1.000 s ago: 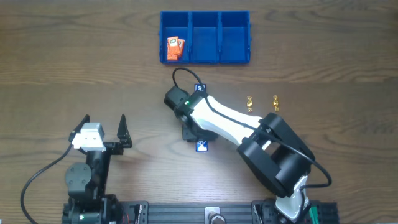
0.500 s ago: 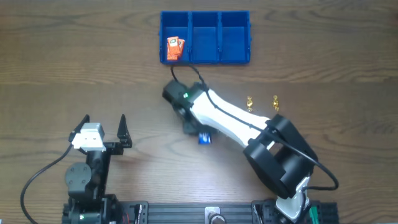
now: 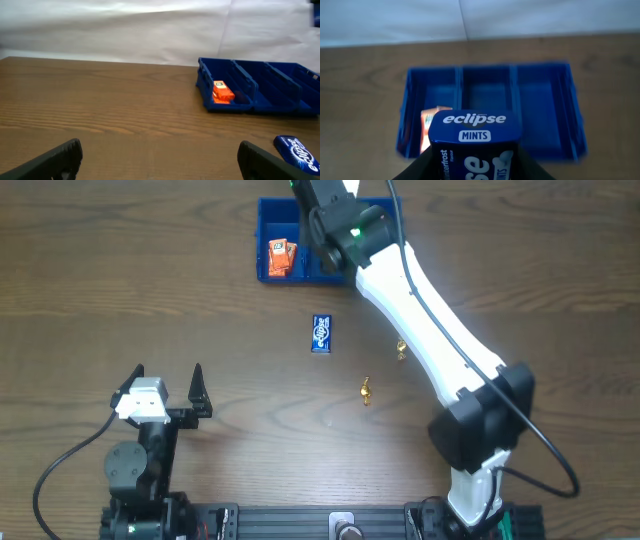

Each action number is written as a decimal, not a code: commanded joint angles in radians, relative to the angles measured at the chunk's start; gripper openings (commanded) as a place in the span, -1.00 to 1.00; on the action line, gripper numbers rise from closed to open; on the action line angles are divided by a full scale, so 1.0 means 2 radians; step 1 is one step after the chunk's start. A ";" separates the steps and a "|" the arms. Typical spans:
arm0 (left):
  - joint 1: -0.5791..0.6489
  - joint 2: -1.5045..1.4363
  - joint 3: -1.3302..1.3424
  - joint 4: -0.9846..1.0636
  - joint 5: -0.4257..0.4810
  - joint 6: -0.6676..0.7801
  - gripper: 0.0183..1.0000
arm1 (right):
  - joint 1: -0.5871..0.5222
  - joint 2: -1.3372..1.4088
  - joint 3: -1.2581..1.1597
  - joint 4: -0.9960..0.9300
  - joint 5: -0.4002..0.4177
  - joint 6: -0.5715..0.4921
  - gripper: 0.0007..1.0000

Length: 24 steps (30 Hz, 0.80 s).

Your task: Sort Candies Into Trays

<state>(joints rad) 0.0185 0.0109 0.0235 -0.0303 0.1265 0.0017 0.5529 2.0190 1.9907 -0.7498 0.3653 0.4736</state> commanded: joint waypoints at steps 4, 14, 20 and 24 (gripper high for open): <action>0.000 -0.003 -0.009 -0.017 0.011 0.005 1.00 | -0.018 0.087 0.001 0.066 0.013 -0.043 -0.72; 0.000 -0.003 -0.009 -0.017 0.011 0.005 1.00 | -0.032 0.123 0.001 0.103 0.012 -0.043 -0.72; 0.000 -0.003 -0.009 -0.017 0.011 0.005 1.00 | -0.033 0.127 0.001 0.116 0.012 -0.043 -0.72; 0.000 -0.003 -0.009 -0.017 0.011 0.005 1.00 | -0.033 0.129 0.001 0.121 0.013 -0.043 -0.32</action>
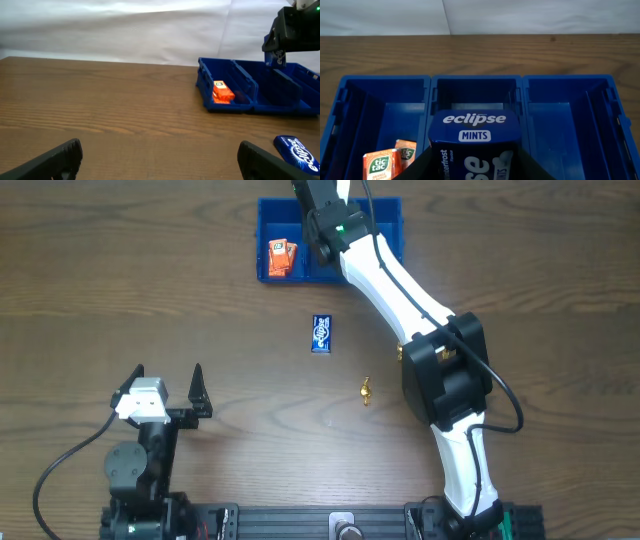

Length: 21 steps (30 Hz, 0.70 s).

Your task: Sort Candies Into Trays

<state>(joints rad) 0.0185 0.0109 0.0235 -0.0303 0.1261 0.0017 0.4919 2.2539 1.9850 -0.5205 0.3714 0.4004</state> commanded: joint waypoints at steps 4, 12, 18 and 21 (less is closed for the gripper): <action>0.000 -0.003 -0.009 -0.017 0.012 0.005 1.00 | -0.002 0.014 0.004 0.008 0.010 -0.007 0.33; 0.000 -0.003 -0.009 -0.017 0.012 0.005 1.00 | 0.002 0.002 0.022 -0.017 0.010 -0.006 0.69; 0.000 -0.003 -0.009 -0.017 0.012 0.005 1.00 | 0.015 -0.069 0.051 -0.116 0.001 -0.002 0.71; 0.000 -0.003 -0.009 -0.017 0.012 0.005 1.00 | 0.027 -0.099 0.051 -0.191 -0.007 0.036 0.72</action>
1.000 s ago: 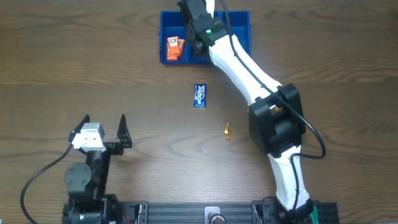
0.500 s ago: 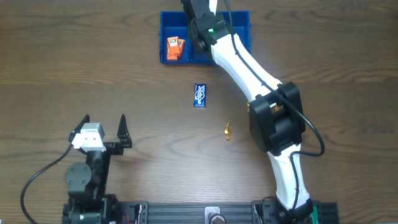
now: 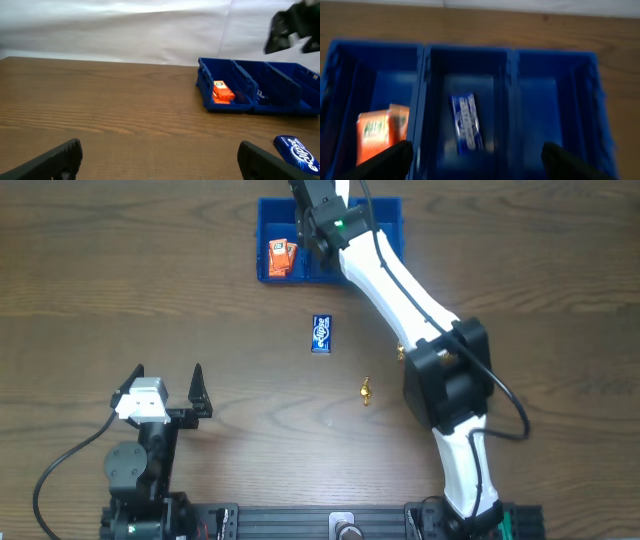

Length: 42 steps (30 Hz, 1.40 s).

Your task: Sort Candies Into Trays

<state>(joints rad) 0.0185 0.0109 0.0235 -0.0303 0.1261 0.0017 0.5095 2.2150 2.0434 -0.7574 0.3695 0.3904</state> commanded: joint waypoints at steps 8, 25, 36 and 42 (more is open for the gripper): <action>0.000 -0.003 -0.009 -0.017 0.012 0.005 1.00 | 0.038 -0.059 -0.026 -0.201 -0.109 0.112 0.72; 0.000 -0.003 -0.009 -0.017 0.012 0.005 0.99 | 0.068 -0.006 -0.136 -0.152 -0.153 0.147 0.72; 0.000 -0.003 -0.009 -0.017 0.012 0.005 1.00 | 0.060 0.024 -0.136 -0.142 -0.160 0.147 0.70; 0.000 -0.003 -0.009 -0.017 0.012 0.005 1.00 | 0.055 0.027 -0.136 -0.142 -0.160 0.147 0.48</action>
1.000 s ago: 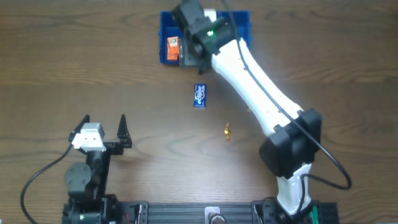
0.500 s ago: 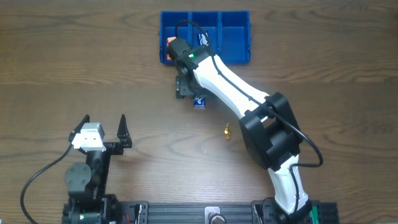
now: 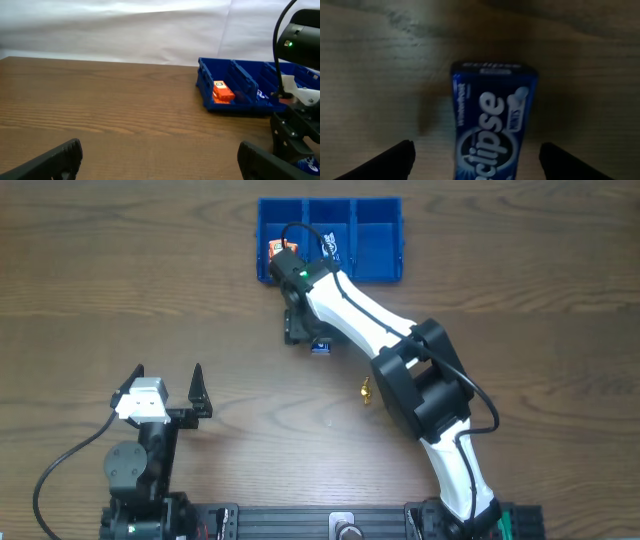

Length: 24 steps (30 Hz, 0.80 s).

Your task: Sort Candies Into Trays

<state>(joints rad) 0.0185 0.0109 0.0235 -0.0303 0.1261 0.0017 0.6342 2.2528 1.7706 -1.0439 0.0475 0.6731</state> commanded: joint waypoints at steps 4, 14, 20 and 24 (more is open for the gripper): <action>0.000 -0.003 -0.009 -0.017 0.012 0.005 0.99 | -0.008 0.008 -0.001 0.007 0.001 0.004 0.35; 0.000 -0.003 -0.009 -0.017 0.012 0.005 1.00 | -0.012 0.009 -0.021 0.026 0.001 0.000 0.21; 0.000 -0.003 -0.009 -0.017 0.012 0.005 1.00 | -0.012 0.009 -0.021 0.031 0.001 0.000 -0.44; 0.000 -0.003 -0.009 -0.017 0.012 0.005 0.99 | -0.012 0.008 -0.021 0.031 0.002 -0.008 -0.47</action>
<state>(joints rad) 0.0185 0.0109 0.0235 -0.0303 0.1265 0.0017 0.6258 2.2528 1.7325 -0.9840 0.0441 0.6704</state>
